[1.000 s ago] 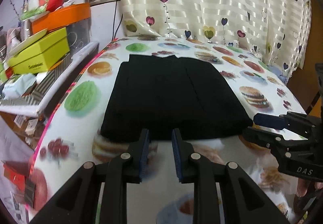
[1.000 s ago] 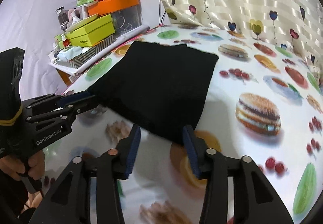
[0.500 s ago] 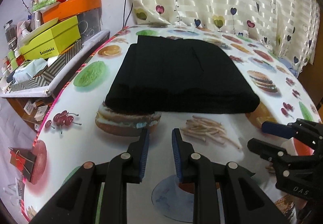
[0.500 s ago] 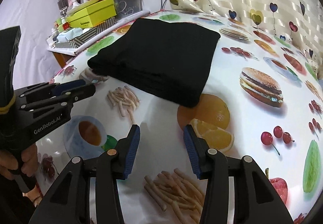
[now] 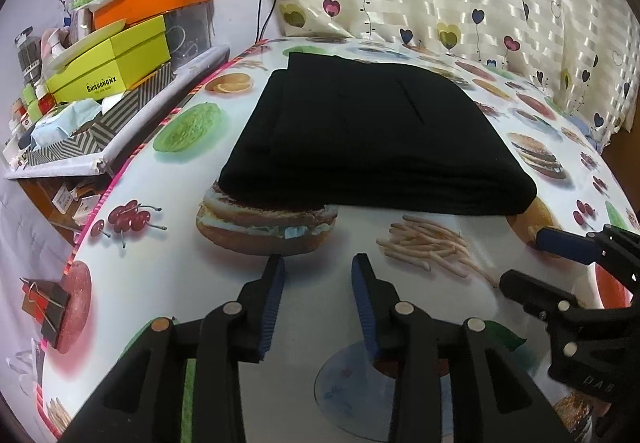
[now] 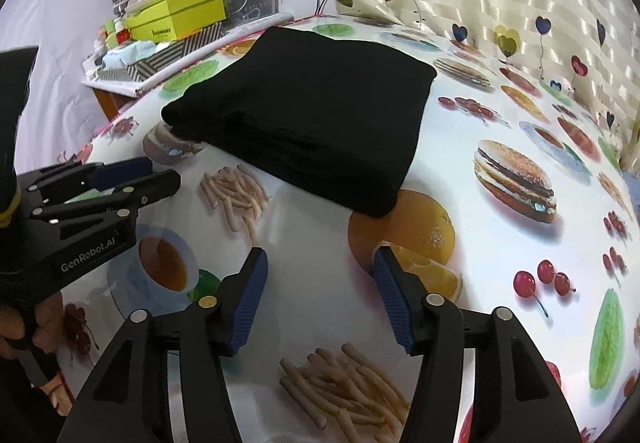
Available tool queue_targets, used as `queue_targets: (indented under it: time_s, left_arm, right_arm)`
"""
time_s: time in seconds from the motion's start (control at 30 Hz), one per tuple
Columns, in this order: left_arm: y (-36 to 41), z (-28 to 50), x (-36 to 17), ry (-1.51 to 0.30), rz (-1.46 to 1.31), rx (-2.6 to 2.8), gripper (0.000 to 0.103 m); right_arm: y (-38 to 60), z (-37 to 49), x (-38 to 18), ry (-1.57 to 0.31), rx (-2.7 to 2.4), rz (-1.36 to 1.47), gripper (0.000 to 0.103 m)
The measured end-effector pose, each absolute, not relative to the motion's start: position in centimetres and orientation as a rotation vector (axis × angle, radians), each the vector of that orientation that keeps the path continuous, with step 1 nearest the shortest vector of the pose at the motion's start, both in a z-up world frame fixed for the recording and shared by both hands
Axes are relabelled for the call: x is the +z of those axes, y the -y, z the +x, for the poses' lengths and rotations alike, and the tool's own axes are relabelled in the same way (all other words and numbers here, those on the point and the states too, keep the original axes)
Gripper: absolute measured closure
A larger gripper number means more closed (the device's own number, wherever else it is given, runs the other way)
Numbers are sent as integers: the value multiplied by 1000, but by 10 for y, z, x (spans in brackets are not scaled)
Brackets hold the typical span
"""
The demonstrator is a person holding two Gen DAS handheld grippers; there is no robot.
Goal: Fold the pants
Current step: 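Withdraw both open tools from the folded pants stack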
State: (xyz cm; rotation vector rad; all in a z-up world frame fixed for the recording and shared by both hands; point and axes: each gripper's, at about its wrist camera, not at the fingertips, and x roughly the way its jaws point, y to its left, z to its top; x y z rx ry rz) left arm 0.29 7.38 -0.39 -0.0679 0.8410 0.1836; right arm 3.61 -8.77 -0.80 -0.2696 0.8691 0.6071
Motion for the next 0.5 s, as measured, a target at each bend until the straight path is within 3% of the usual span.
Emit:
queue_targets:
  time_s: [0.5]
  left_arm:
    - [-76,-1,-5,-835,-61,177,52]
  right_arm:
    - [87,36,-9,-871,596,-272,41]
